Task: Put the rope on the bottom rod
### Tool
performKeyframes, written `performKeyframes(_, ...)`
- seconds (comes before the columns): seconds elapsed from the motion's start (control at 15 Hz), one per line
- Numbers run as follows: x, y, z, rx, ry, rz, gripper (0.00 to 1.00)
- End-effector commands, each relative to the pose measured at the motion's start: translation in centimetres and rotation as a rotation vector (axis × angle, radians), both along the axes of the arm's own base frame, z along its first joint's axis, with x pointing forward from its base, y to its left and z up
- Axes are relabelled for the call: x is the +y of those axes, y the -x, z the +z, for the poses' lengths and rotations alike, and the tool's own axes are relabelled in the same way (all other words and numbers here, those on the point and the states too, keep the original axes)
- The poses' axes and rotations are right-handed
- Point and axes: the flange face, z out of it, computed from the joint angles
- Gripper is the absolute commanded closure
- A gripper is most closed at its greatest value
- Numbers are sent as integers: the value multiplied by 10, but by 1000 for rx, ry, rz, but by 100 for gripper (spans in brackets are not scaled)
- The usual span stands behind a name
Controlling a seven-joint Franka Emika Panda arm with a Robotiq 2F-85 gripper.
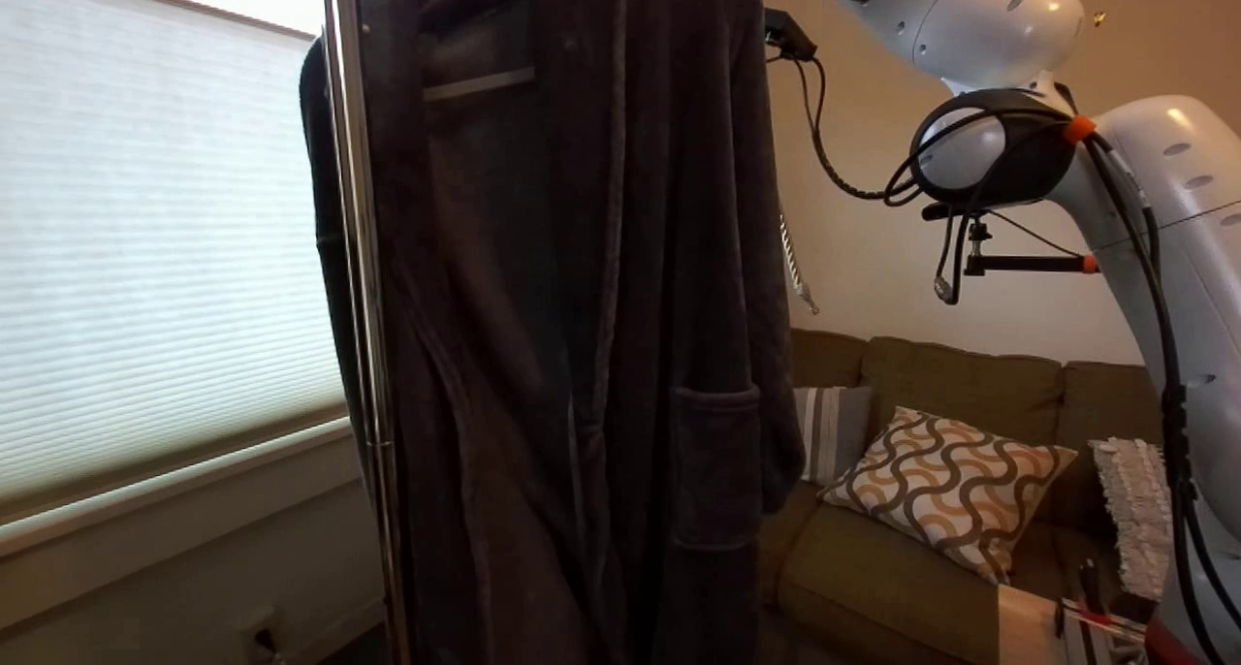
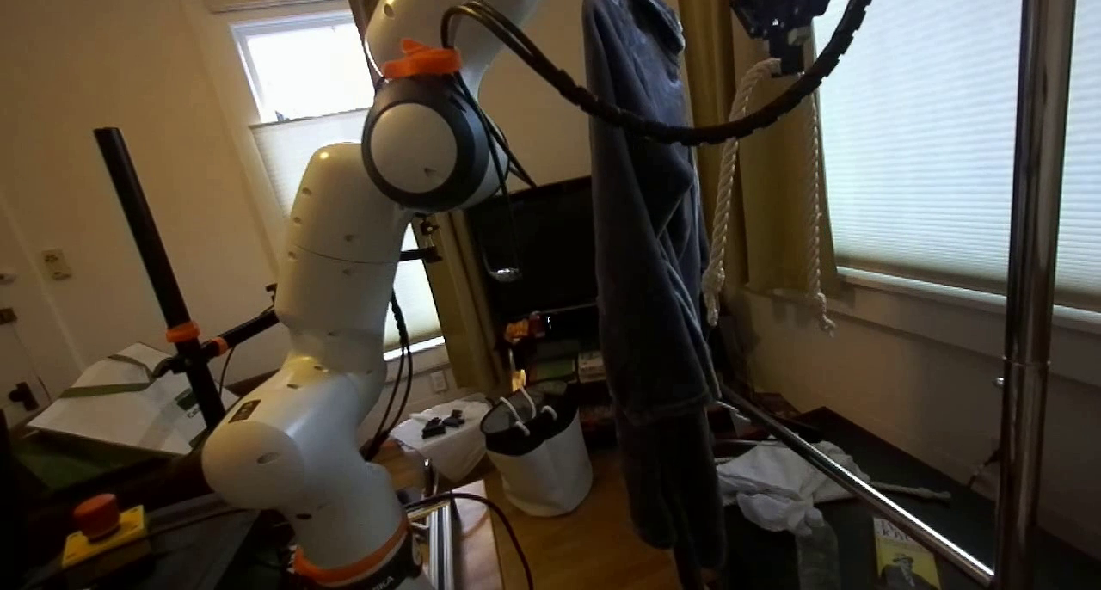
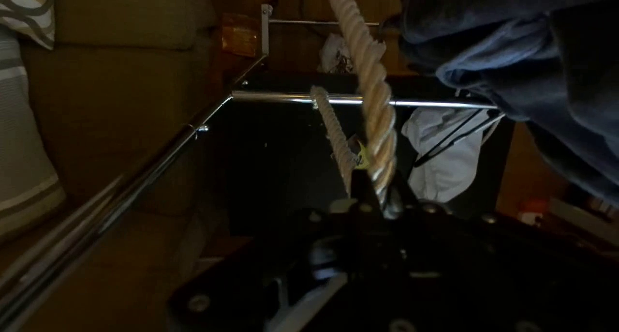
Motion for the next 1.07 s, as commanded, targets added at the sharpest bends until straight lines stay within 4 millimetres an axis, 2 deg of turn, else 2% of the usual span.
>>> performKeyframes(0.0, 20, -4, -4, 40, 55, 178, 97)
performKeyframes(0.2, 27, -14, -6, 23, 71, 350, 97)
performKeyframes(0.33, 28, -19, -8, -15, 16, 411, 97)
performKeyframes(0.4, 29, -12, -4, 8, 43, 354, 89)
performKeyframes(0.67, 30, -16, -6, -4, 35, 390, 89)
performKeyframes(0.73, 32, -16, -3, -23, 17, 394, 97)
performKeyframes(0.87, 7, -12, -2, -63, -31, 465, 97)
performKeyframes(1.0, -24, 1, 16, -135, 18, 571, 97)
